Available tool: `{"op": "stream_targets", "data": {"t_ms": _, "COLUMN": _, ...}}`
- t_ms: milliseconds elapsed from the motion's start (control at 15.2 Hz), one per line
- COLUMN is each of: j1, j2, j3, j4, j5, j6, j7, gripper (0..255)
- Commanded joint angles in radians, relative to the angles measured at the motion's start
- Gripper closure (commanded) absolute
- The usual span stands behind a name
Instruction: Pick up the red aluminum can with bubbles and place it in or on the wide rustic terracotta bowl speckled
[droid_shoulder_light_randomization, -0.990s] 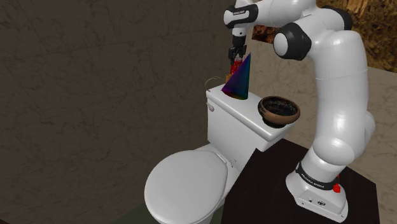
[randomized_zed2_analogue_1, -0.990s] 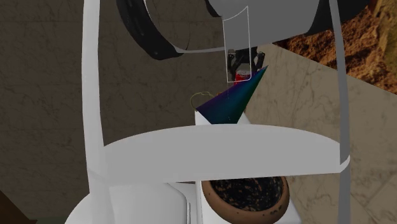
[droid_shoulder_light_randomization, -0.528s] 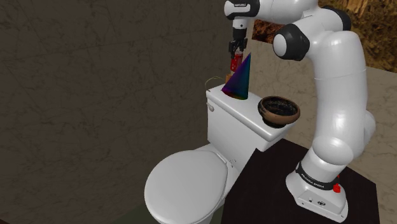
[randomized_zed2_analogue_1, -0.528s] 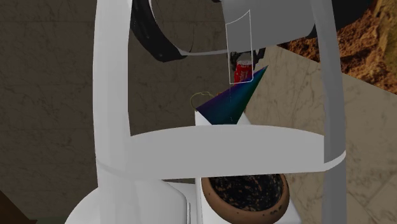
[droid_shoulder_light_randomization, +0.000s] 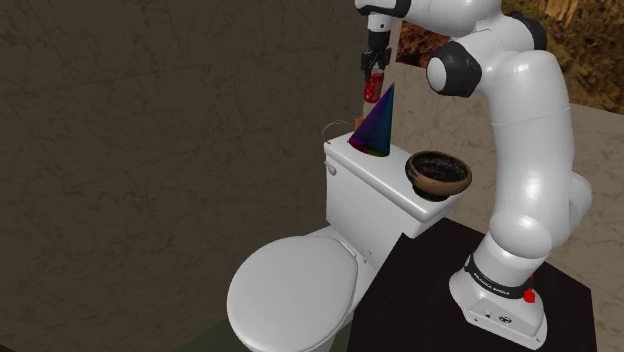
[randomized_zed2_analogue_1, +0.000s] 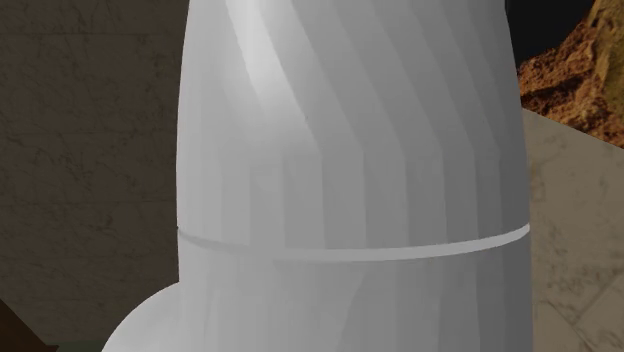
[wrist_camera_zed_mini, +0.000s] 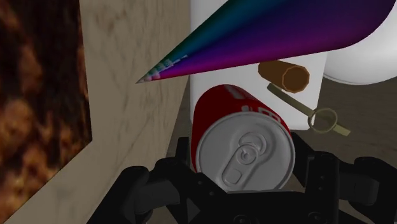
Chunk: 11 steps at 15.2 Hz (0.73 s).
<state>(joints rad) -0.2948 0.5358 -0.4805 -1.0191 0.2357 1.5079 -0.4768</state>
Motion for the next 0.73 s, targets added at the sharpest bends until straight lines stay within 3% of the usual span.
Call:
{"op": "stream_targets", "data": {"t_ms": 0, "j1": -0.007, "j2": 0.01, "j3": 0.001, "j4": 0.034, "j5": 0.004, "j6": -0.024, "j7": 0.003, "gripper": 255}}
{"op": "stream_targets", "data": {"t_ms": 330, "j1": 0.129, "j2": -0.29, "j3": -0.031, "j4": -0.387, "j5": -0.119, "j6": 0.116, "j7": 0.03, "gripper": 255}}
{"op": "stream_targets", "data": {"t_ms": 660, "j1": 0.195, "j2": -0.542, "j3": -0.021, "j4": -0.666, "j5": -0.242, "j6": 0.173, "j7": 0.1, "gripper": 255}}
